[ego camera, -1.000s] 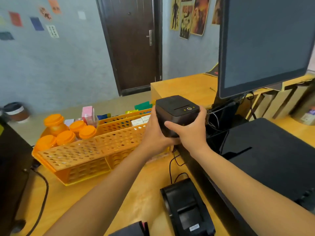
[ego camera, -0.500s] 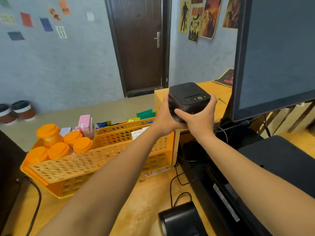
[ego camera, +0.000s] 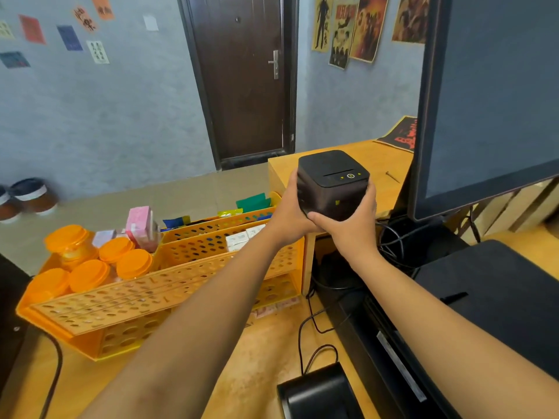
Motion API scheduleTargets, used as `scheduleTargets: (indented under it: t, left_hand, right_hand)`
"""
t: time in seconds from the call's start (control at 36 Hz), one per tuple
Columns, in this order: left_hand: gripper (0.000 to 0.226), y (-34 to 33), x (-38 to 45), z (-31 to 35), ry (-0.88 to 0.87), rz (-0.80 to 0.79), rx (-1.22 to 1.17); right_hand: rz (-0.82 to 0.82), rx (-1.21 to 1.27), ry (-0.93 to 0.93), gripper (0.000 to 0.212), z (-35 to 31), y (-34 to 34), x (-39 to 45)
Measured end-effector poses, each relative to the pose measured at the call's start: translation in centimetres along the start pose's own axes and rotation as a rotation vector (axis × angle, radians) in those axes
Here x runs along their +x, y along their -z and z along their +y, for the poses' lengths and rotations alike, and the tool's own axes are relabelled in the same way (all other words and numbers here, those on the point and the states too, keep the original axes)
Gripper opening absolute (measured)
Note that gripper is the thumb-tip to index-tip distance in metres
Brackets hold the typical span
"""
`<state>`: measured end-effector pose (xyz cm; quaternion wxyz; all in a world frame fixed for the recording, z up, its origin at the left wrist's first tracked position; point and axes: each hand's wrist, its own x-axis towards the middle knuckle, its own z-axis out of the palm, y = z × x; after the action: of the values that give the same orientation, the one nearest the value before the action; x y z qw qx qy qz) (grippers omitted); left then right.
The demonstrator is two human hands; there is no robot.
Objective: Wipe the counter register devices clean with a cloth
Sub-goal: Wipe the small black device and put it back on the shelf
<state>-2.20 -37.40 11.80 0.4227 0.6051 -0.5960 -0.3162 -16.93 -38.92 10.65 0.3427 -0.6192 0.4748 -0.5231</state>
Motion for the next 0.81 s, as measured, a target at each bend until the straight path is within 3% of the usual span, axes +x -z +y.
scheduleTargets:
  t: [0.17,0.36,0.81]
  left_hand:
    - [0.143,-0.2,-0.2,0.1,-0.004,-0.023,0.020]
    - [0.139,-0.3,-0.1,0.1,-0.009,-0.007,0.028]
    - [0.144,0.5,0.7,0.7,0.049,-0.133,0.041]
  right_hand:
    - [0.022,-0.031,-0.063,0.116,1.0,-0.4,-1.0]
    - [0.060,-0.061,-0.066,0.113,1.3,-0.8,-0.5]
    - [0.076,-0.182,-0.095,0.115,1.0,-1.2,-0.1]
